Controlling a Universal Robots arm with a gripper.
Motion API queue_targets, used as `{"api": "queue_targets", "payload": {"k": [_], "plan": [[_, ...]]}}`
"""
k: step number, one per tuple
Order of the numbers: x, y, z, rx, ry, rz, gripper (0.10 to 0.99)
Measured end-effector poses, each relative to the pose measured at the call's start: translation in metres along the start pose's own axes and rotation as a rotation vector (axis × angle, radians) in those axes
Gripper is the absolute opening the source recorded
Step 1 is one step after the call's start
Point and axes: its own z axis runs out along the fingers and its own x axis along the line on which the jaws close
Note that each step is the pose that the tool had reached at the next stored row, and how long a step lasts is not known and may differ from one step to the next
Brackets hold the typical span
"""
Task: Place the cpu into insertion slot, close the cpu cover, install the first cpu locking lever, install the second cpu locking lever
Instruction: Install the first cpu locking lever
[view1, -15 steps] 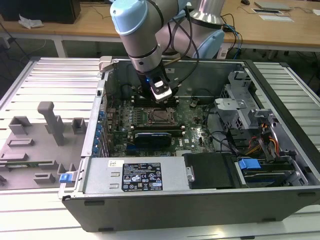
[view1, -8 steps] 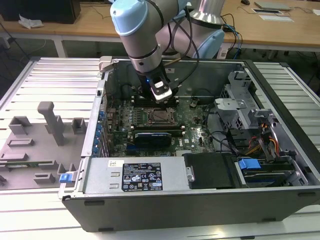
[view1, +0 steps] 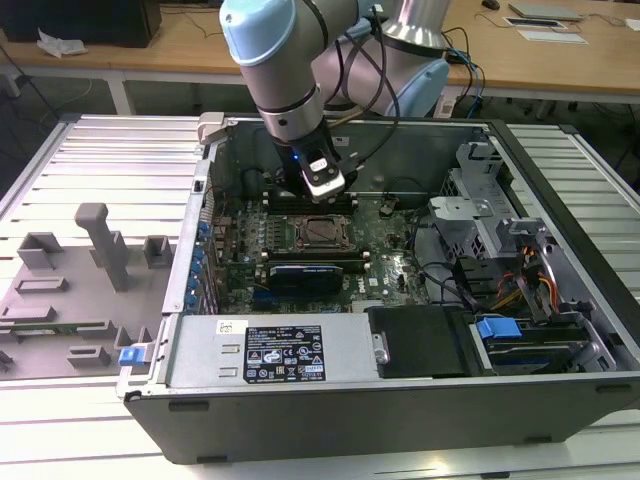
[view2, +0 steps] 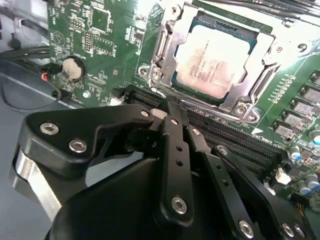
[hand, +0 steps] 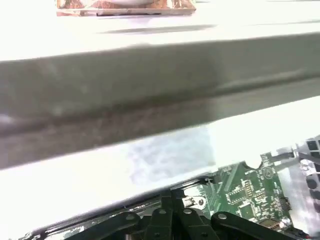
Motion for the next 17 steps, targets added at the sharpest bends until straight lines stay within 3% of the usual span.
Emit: {"api": "queue_targets", "payload": {"k": [3,6,7,8,9,13,16,17], "plan": [[-0.0005,0.0002,-0.0012,0.000,0.0035,0.000,0.106],[-0.0027,0.0007,-0.0002,0.014,0.0534,0.007,0.106],[-0.0044,0.0010,0.0004,0.021,0.0817,0.010,0.106],[-0.0052,0.0012,0.0007,0.026,0.0990,0.012,0.106],[-0.0055,0.0013,0.0009,0.028,0.1074,0.014,0.106],[-0.0059,0.0014,0.0008,0.030,0.1081,0.013,0.106],[-0.0092,0.0037,-0.0104,0.036,0.1065,0.011,0.106],[-0.0095,0.0039,-0.0115,0.043,0.1067,0.010,0.106]]}}
